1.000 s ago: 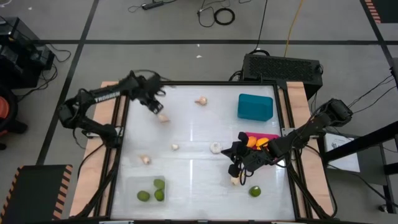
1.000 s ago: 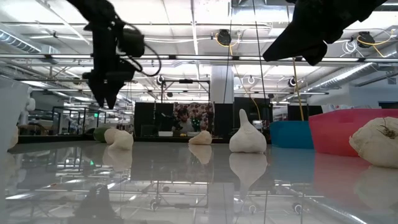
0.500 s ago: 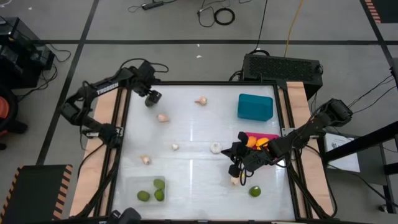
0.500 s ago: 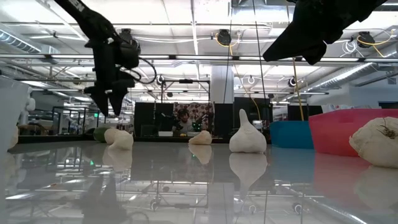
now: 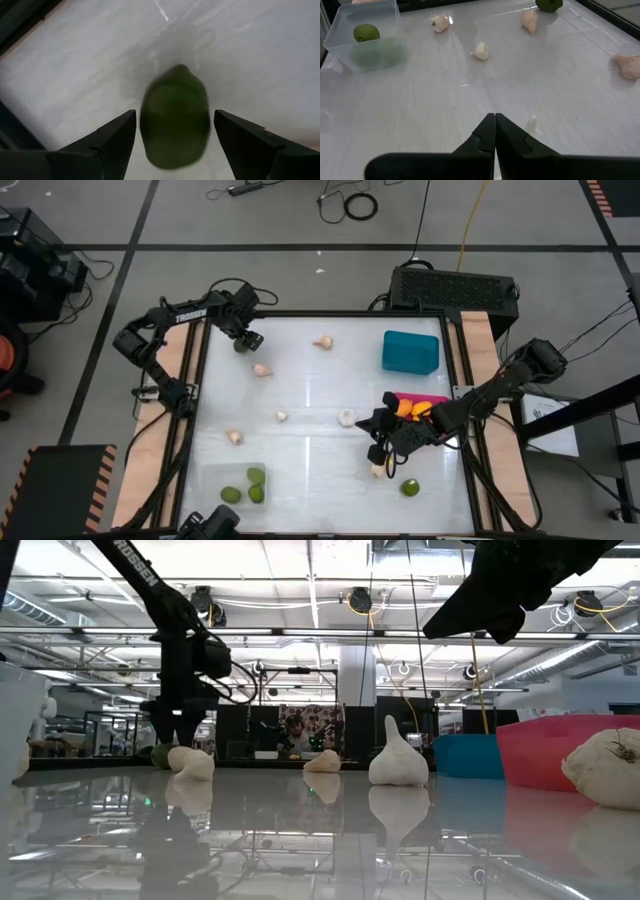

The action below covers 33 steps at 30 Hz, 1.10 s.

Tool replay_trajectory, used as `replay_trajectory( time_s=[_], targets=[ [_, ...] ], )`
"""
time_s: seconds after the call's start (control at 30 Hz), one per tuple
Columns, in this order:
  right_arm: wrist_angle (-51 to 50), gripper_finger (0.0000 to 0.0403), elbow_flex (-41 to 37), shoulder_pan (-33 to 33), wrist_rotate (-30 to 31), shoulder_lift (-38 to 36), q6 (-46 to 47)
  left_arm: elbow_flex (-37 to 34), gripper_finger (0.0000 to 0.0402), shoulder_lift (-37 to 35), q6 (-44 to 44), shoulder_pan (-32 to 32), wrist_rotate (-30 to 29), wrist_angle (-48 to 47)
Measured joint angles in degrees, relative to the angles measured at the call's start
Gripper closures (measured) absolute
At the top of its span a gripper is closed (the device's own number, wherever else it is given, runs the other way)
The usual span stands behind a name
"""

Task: Sort produce into baskets
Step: Put the green lime into the transparent bin

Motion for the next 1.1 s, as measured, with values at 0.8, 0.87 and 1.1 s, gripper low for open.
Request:
replay_trajectory(
  time_s=[0.8, 0.87, 1.1],
  targets=[
    [0.04, 0.0403, -0.02, 0.0, -0.02, 0.0, 0.28, -1.21, 0.0144, 3.56, 1.7, -0.39, 1.84, 0.72],
    [0.04, 0.0403, -0.01, 0.0, -0.02, 0.0, 0.28, -1.57, 0.0159, 3.46, 1.66, -0.44, 1.79, 1.2],
    [0.05, 0.0403, -0.01, 0.0, -0.02, 0.0, 0.28, -1.7, 0.0183, 3.43, 1.69, -0.42, 1.87, 1.27]
  ],
)
